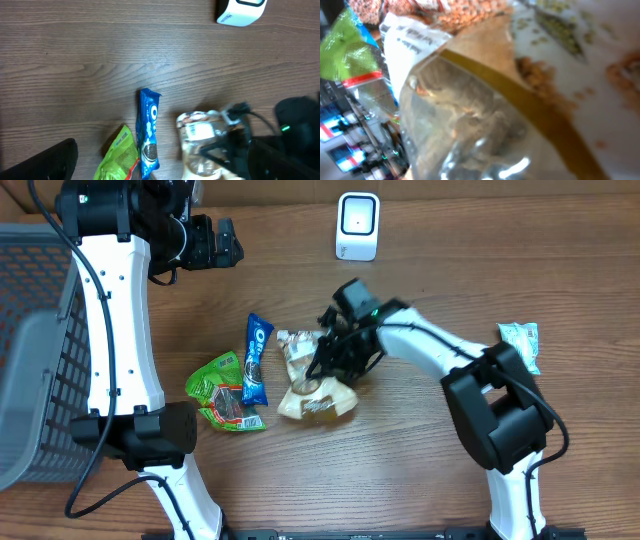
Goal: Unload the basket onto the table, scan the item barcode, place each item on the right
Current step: 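Reach the right gripper to the pile and grasp the tan bag, then hold the tan bag up against the white scanner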
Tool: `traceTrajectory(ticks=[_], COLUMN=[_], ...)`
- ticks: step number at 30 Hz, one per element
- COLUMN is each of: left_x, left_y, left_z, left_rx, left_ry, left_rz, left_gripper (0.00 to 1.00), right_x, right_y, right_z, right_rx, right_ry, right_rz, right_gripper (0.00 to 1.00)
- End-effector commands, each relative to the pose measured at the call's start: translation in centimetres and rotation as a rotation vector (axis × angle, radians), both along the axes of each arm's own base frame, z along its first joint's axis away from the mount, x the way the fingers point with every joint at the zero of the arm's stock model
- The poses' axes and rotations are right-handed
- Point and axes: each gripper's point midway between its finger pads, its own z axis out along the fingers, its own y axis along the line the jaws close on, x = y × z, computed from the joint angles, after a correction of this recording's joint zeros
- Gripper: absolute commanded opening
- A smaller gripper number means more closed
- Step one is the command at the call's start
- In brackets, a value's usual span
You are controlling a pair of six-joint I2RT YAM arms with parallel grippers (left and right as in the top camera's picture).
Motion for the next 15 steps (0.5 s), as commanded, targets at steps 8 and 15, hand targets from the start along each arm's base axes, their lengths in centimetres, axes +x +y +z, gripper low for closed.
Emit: traceTrajectory(ticks=[8, 15], left_x=[-0.1, -0.1], left_y=[-0.2, -0.2], left_z=[0.1, 0.1], left_rx=[-0.002, -0.002], left_ry=[0.001, 0.001], left_rz=[0.011, 0.011], left_gripper=[1.0, 1.0], right_x=[5.2, 6.8], right_y=[-2.9, -6.4], right_z=[14.6, 19.6], right_rx=[0.05, -0.131], right_ry=[-0.565, -0.783], right_rz=[0.209, 0.119], right_gripper=[0.04, 0.04])
